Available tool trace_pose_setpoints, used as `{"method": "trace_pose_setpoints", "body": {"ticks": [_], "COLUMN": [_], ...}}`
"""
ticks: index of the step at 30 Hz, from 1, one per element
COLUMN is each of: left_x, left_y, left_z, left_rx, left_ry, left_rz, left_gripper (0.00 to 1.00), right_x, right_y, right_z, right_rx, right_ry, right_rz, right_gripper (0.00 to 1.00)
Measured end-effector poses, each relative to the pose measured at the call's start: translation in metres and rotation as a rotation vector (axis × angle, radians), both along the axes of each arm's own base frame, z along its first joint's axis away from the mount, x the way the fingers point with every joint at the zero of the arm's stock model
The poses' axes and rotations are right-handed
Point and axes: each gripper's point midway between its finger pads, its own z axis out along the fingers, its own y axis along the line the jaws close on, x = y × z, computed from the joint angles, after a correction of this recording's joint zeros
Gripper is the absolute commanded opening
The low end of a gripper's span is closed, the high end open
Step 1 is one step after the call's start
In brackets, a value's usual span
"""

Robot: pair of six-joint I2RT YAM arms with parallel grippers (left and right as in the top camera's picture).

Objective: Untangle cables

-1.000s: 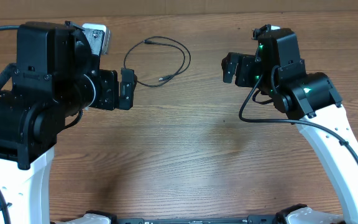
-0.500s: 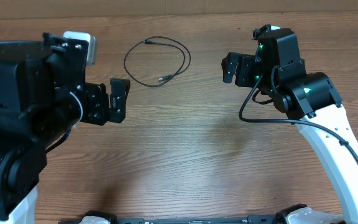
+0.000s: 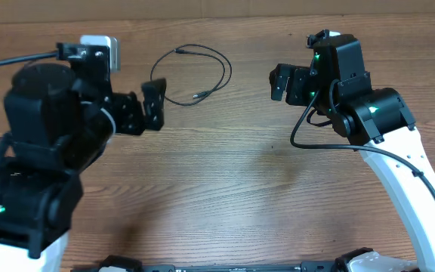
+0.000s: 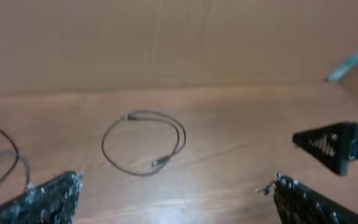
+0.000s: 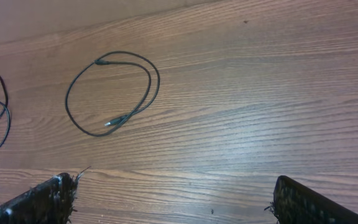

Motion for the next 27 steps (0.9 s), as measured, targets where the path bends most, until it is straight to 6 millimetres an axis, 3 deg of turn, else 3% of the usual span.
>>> {"method": "trace_pose_setpoints", "body": {"ticks": [9,18,27], "left_x": [0.011,0.000,-0.016], "left_y": [0.003,0.008,0.015], "left_z": [-0.055,-0.064,-0.095], "left_rx": [-0.012,-0.080,-0.116], "left_ry": [-0.140,-0.442,-0.601], "left_rz": [0.028,0.042,0.063], "left_gripper": [1.00,1.00,1.00], "right_x": [0.000,0.000,0.000], "right_y": [0.000,0.000,0.000], "right_z": [0.000,0.000,0.000], "right_rx": [0.000,-0.001,-0.001], "right_ry": [0.000,0.001,0.001], "right_rz": [0.000,0.000,0.000], "right_gripper": [1.00,1.00,1.00]}}
